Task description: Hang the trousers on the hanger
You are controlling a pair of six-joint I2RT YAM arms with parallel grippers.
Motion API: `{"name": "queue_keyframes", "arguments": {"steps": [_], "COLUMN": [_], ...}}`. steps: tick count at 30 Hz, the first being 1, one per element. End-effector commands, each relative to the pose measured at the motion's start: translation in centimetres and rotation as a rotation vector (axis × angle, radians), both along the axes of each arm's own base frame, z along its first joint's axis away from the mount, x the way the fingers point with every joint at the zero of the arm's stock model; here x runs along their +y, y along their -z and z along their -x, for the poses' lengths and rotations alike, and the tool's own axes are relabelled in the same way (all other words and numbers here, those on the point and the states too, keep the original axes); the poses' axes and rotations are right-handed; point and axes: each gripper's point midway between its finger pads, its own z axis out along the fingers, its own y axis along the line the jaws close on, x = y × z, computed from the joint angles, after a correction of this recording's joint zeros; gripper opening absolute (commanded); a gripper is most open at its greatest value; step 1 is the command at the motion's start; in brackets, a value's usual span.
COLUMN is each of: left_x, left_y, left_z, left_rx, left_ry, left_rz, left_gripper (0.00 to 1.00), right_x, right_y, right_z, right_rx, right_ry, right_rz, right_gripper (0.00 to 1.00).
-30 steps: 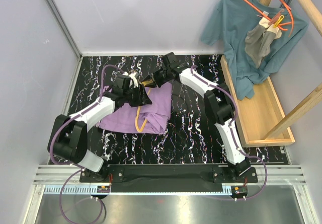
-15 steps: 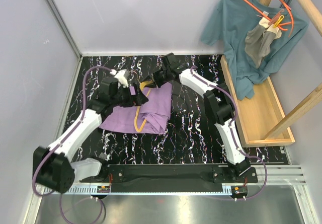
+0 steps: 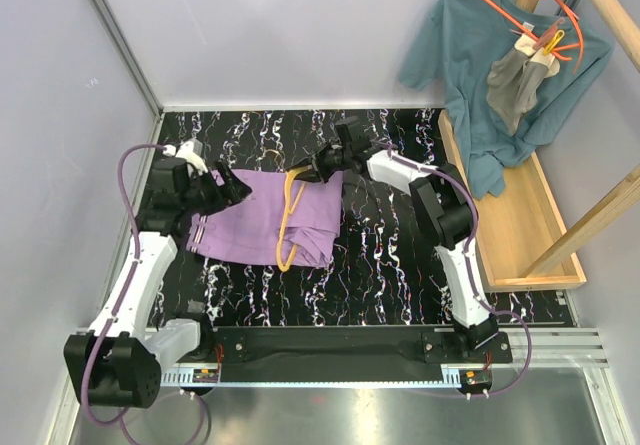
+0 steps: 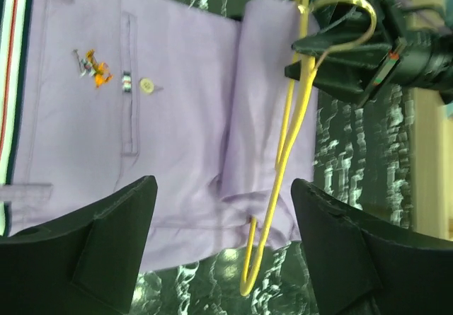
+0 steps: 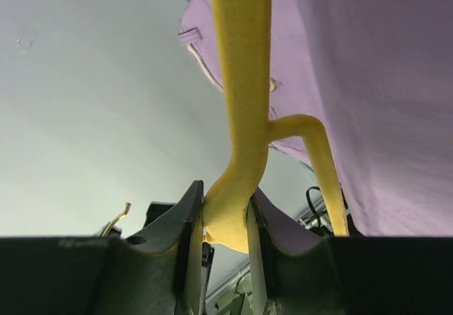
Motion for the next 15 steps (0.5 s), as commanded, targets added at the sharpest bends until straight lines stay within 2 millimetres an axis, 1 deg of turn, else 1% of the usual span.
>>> {"name": "queue_keyframes", "arguments": {"steps": [1, 2, 3, 4, 5, 6, 7, 8, 9, 10, 11, 12, 13, 14, 15], "left_x": [-0.9, -1.7, -1.8, -2.5, -3.5, -4.1, -4.3, -4.9, -5.4, -5.8, -6.0, -7.1, -7.6, -7.5, -7.8], "left_y": [-2.1, -1.3, -0.4, -0.4, -0.3, 0.3, 1.1, 1.3, 1.7, 2.5, 2.9, 2.9, 3.7, 4.6, 5.2], "left_z": [-1.7, -1.1, -1.5, -1.8, -1.4, -1.3, -1.8, -1.6, -1.5, -1.6, -1.8, -1.6, -1.7, -2.1, -2.0], "left_rx": [-0.091, -0.068, -0.037, -0.042, -0.016, 0.024, 0.043, 0.054, 0.065, 0.099, 0.11, 0.129, 0.164, 0.189, 0.218], "left_ry": [0.07, 0.12, 0.133, 0.172, 0.244, 0.26, 0.274, 0.302, 0.319, 0.319, 0.317, 0.347, 0.345, 0.309, 0.297], "left_rz": [0.168, 0.237, 0.278, 0.312, 0.365, 0.41, 0.442, 0.469, 0.467, 0.462, 0.45, 0.448, 0.447, 0.424, 0.413], "left_gripper": [0.8, 0.8, 0.8, 0.8, 0.81, 0.81, 0.81, 0.82, 0.82, 0.83, 0.84, 0.84, 0.84, 0.84, 0.84], "right_x": [-0.8, -1.0, -1.3, -1.5, -1.8, -1.9, -2.2, -2.2, -2.4, -2.4, -2.3, -2.6, -2.7, -2.7, -2.8], "right_y": [-6.6, -7.6, -7.6, -7.8, -8.3, -8.3, -8.4, -8.8, -8.3, -8.4, -9.3, -9.2, -9.4, -9.8, -9.7], "right_z": [-0.5, -0.3, -0.2, -0.1, 0.3, 0.5, 0.8, 0.9, 1.1, 1.4, 1.4, 1.5, 1.6, 1.7, 1.9], "right_rx": [-0.166, -0.192, -0.193, -0.202, -0.216, -0.216, -0.214, -0.239, -0.21, -0.213, -0.274, -0.244, -0.253, -0.282, -0.272], "right_ry": [-0.061, -0.082, -0.088, -0.095, -0.114, -0.122, -0.13, -0.136, -0.132, -0.139, -0.143, -0.132, -0.132, -0.137, -0.139], "right_rz": [-0.175, -0.203, -0.21, -0.219, -0.245, -0.255, -0.266, -0.289, -0.301, -0.321, -0.365, -0.383, -0.399, -0.422, -0.427], "right_gripper": [0.02, 0.01, 0.0, 0.0, 0.0, 0.0, 0.0, 0.0, 0.0, 0.0, 0.0, 0.0, 0.0, 0.0, 0.0]}}
